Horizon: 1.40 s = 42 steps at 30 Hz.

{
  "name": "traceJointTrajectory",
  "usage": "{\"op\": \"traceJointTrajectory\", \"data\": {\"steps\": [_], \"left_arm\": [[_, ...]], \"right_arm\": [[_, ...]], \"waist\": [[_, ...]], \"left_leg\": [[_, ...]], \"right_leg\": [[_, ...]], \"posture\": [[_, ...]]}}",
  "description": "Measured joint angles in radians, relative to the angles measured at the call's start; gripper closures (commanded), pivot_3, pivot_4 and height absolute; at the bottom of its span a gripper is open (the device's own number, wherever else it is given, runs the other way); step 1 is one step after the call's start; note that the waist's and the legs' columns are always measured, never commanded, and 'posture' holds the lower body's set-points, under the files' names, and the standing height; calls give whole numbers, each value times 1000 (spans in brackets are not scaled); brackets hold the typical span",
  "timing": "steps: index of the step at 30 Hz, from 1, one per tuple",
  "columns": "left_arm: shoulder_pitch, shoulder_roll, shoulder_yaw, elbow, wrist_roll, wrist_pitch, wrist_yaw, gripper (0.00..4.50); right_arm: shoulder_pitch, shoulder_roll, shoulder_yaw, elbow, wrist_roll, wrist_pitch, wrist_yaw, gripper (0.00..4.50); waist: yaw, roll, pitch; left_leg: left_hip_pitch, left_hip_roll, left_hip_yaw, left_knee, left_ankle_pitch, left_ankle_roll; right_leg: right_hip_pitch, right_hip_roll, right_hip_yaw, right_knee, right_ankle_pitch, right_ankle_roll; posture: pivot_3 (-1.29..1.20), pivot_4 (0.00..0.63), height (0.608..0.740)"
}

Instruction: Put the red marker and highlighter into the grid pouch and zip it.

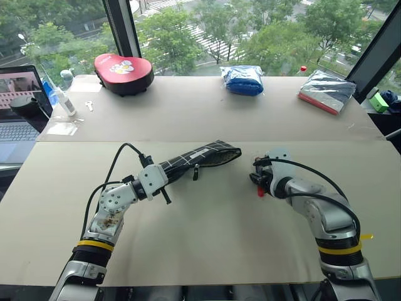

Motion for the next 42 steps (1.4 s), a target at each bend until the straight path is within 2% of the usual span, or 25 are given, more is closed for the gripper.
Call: {"op": "traceJointTrajectory", "data": {"steps": [2,8,11,19,21,23,30,42], "left_arm": [[0,0,0,0,0,0,2,4500],[0,0,0,0,0,0,3,4500],[0,0,0,0,0,0,3,4500],[-2,1,-2,0,0,0,-1,4500],[-4,1,-2,1,0,0,-3,4500],[-4,1,-2,2,0,0,-5,4500],[-13,-1,-3,2,-1,0,-11,4500],[-16,-3,-4,2,0,0,-25,4500]], "right_arm": [[1,-6,1,6,-5,-8,2,4010],[0,-6,-3,25,-8,-39,6,4011],[-10,-37,-1,72,-30,-129,43,4011],[-66,-294,14,2,-79,-668,413,4011],[-29,-384,57,-19,-126,-826,528,4011],[-3,-429,112,-11,-192,-943,591,4011],[-48,-400,197,105,-347,-1145,621,4011],[-137,-317,242,229,-464,-1272,612,4011]], "waist": [[2,0,0],[3,0,0],[3,0,0],[-10,0,0],[-9,0,0],[-10,0,0],[-11,-1,1],[-7,-1,1]], "left_leg": [[1,0,0,0,0,0],[2,0,0,0,0,0],[1,0,0,0,0,0],[0,1,1,-2,0,0],[0,2,1,-2,0,0],[0,2,2,-1,0,0],[0,2,3,-1,0,0],[-1,1,4,-1,0,0]], "right_leg": [[1,0,0,0,0,0],[2,0,0,0,0,0],[1,0,0,0,0,0],[-2,2,0,-1,0,0],[-1,2,0,-1,0,0],[-1,2,1,-1,0,0],[-3,1,2,-1,0,0],[-4,1,2,-1,0,0]], "posture": [[0,150,740],[0,150,740],[0,150,740],[0,150,740],[0,150,740],[0,150,740],[0,150,740],[0,150,740]]}}
